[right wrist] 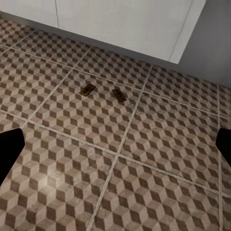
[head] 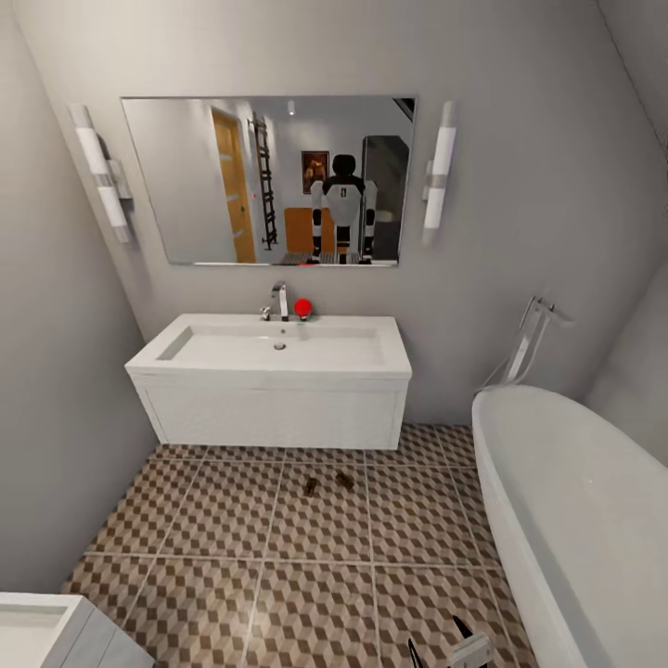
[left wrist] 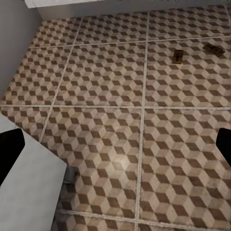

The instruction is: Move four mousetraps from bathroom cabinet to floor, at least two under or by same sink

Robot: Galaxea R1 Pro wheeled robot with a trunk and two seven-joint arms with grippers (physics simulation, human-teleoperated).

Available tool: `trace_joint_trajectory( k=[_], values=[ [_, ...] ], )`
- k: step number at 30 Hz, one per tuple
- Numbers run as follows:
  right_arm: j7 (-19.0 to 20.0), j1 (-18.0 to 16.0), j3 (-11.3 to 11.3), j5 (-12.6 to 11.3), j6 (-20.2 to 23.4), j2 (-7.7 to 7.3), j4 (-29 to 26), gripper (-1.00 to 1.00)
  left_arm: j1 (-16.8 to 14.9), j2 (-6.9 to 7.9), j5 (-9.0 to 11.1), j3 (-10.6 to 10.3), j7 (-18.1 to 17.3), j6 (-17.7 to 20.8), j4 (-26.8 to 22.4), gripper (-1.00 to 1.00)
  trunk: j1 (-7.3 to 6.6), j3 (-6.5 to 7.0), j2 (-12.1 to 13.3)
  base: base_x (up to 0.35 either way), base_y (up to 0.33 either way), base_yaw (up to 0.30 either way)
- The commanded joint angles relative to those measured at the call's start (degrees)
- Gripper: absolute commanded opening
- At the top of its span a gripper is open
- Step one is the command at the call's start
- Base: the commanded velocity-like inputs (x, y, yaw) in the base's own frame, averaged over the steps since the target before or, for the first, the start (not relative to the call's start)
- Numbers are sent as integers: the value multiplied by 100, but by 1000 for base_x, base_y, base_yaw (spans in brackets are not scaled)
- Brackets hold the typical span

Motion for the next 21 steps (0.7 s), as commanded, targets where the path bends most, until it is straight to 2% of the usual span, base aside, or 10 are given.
trace_joint_trajectory(
  k=[1, 21],
  values=[
    [-57, -5, 45, 21, -10, -1, 4, 100, -9, -3, 52, -50, -4, -28, 19, 100, 4, -2, -12, 0, 0, 0],
    [-59, -5, 45, 21, -10, -1, 4, 100, -7, -4, 52, -50, -4, -34, 19, 100, 4, 177, -12, 0, 0, 0]
  ],
)
